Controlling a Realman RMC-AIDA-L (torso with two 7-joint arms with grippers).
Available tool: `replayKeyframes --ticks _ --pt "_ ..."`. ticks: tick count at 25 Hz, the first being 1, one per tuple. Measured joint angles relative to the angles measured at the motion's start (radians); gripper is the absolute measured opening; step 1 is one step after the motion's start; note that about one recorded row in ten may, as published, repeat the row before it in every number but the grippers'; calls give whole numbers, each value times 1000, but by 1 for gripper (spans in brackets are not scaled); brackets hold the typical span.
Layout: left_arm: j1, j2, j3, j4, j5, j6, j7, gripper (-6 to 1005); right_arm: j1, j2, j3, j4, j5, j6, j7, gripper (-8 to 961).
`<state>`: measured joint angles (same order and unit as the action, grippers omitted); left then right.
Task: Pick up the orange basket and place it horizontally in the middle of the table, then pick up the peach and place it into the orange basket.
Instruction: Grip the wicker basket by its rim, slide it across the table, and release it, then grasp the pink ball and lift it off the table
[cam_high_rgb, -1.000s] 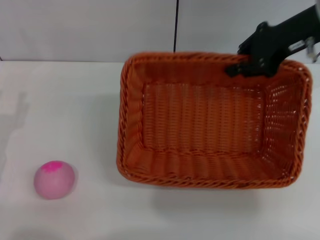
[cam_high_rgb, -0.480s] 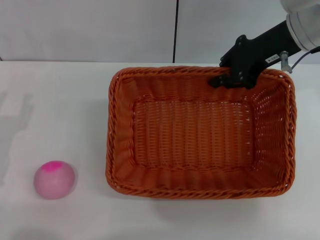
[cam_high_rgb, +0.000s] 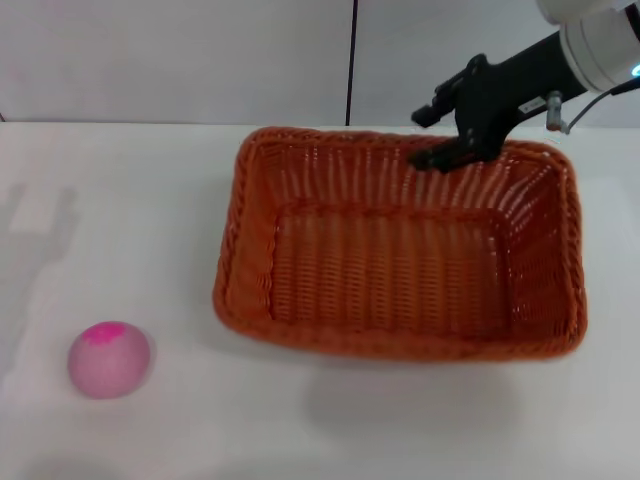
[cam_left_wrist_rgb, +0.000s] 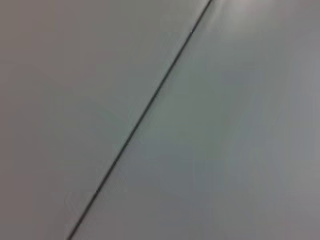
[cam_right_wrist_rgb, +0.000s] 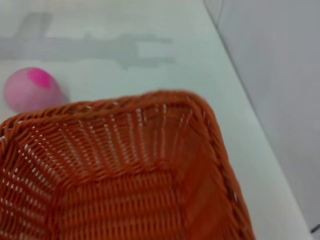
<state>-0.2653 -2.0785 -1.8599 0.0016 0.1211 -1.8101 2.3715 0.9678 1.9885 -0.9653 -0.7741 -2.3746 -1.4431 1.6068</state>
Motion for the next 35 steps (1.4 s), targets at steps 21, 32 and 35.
replayKeyframes --ticks 21,32,35 --pt "48 128 435 -43 0 -31 -56 720 -697 86 220 -82 1196 -48 -373 536" --pt "24 235 799 36 0 -21 -114 719 -750 76 506 251 1328 -203 -547 535" --pt "-9 219 839 137 -1 28 -104 718 -748 76 532 253 1331 -215 -544 535"
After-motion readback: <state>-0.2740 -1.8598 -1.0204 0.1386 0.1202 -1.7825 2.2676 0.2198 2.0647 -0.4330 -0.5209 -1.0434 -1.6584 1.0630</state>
